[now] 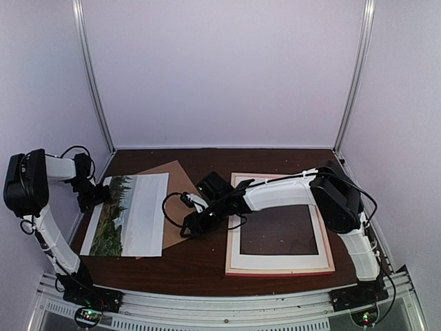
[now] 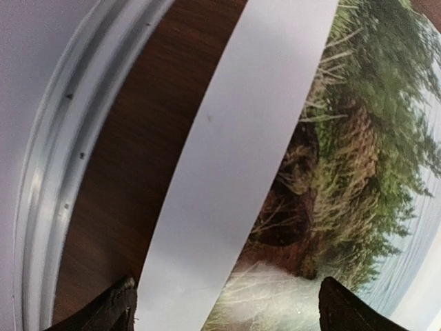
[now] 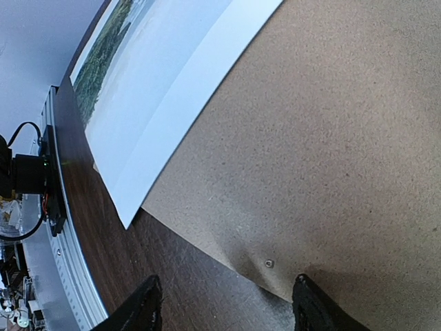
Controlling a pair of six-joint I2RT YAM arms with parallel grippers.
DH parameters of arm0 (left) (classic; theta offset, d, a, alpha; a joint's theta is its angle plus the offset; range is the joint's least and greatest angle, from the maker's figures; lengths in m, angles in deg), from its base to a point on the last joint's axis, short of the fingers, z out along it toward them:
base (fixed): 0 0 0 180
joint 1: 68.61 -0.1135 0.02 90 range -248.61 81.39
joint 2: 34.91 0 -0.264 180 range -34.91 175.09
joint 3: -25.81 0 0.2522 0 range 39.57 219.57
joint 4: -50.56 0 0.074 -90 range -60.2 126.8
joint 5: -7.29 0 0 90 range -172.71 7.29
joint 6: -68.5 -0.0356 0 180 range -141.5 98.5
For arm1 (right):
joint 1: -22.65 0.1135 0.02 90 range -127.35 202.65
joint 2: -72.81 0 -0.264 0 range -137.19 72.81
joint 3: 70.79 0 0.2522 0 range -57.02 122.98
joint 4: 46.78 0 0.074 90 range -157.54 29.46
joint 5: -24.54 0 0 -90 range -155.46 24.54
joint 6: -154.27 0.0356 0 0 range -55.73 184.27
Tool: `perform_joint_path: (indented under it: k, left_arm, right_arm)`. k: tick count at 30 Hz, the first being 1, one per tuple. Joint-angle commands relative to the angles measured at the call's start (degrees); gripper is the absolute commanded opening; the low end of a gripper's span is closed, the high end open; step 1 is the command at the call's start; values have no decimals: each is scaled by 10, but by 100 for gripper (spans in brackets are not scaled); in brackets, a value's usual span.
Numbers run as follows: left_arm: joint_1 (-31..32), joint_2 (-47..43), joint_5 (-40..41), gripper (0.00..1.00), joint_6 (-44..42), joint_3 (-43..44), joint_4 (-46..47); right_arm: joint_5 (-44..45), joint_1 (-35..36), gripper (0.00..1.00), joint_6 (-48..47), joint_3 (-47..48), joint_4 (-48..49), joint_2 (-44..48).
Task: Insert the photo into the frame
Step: Adjust the photo on the backboard, then pick up the photo from the backboard.
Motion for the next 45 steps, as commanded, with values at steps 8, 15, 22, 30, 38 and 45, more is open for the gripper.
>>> perform_joint_path:
  k: [8,15,22,30,38,45]
  left_arm:
    - [108,-132,-60,86,81,-213,81]
    - [123,-229,-107,82,99,-302,121]
    - [144,-334,-126,77,83,-337,94]
    - [147,-346,-82,86,71,-325,94]
    - [150,-321,-64,89,64,-317,91]
    - [164,-296,-85,89,72,-317,101]
  right_arm:
    - [37,-2,64,43,47,-39,-13]
    - [95,-3,64,52,49,-65,-5]
    - [132,-5,64,52,41,-89,8]
    - [142,-6,64,29,51,-108,24]
    - [136,-6,64,17,98,-148,-1]
    - [164,-7,64,10,129,-174,-23]
